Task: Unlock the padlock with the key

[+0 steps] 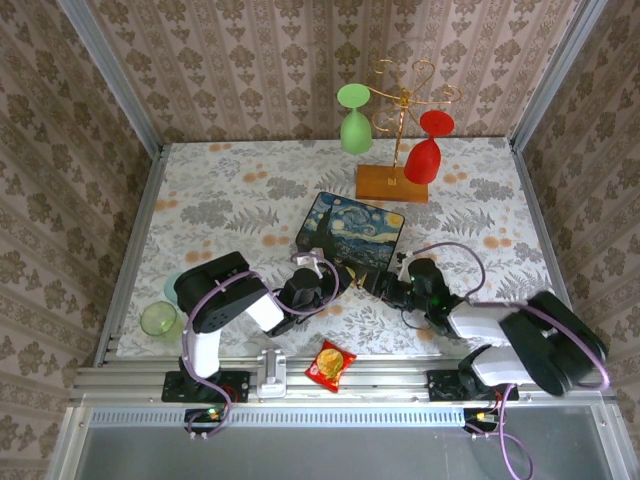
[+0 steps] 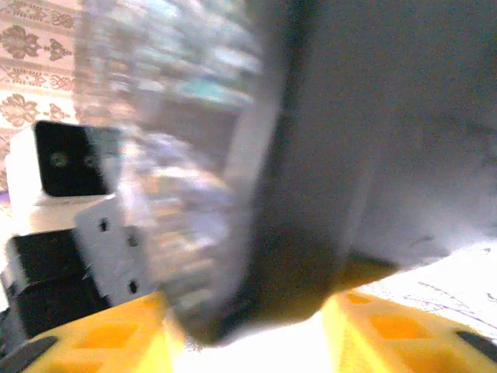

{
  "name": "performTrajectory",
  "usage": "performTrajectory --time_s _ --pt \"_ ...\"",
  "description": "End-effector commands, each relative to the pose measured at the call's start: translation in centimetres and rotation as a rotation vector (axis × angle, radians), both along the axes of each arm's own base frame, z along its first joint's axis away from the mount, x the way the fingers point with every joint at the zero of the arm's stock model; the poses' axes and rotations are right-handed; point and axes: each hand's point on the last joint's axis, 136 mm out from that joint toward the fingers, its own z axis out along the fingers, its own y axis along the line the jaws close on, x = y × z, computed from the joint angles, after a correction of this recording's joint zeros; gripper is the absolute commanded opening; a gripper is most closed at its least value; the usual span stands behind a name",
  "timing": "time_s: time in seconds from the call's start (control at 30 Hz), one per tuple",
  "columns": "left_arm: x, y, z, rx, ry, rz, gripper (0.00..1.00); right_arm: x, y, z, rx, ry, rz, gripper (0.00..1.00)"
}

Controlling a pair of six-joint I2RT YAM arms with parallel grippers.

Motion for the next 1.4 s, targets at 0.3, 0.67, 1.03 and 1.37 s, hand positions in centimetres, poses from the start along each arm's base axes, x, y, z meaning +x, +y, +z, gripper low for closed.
performTrajectory --time_s 0.3,0.67,1.03,1.37 --pt "-0.6 -0.6 1.6 -0.036 0.01 -0.052 0.0 -2.3 -4.8 1.0 -0.54 -0.316 0.076 0.39" --pt "-0.7 -0.2 2.2 -0.031 0.012 -0.061 0.0 -1.2 0.3 1.2 -0.94 -0.548 0.277 0.42" --pt "-0.8 -0.2 2.1 -0.054 0.023 -0.061 0.0 0.5 3.0 -0.9 -1.064 -0.617 0.363 0.41" --pt "-1.2 -0.7 1.8 -0.081 0.043 -0.08 0.0 1.5 3.6 -1.9 -1.202 -0.647 0.371 0.2"
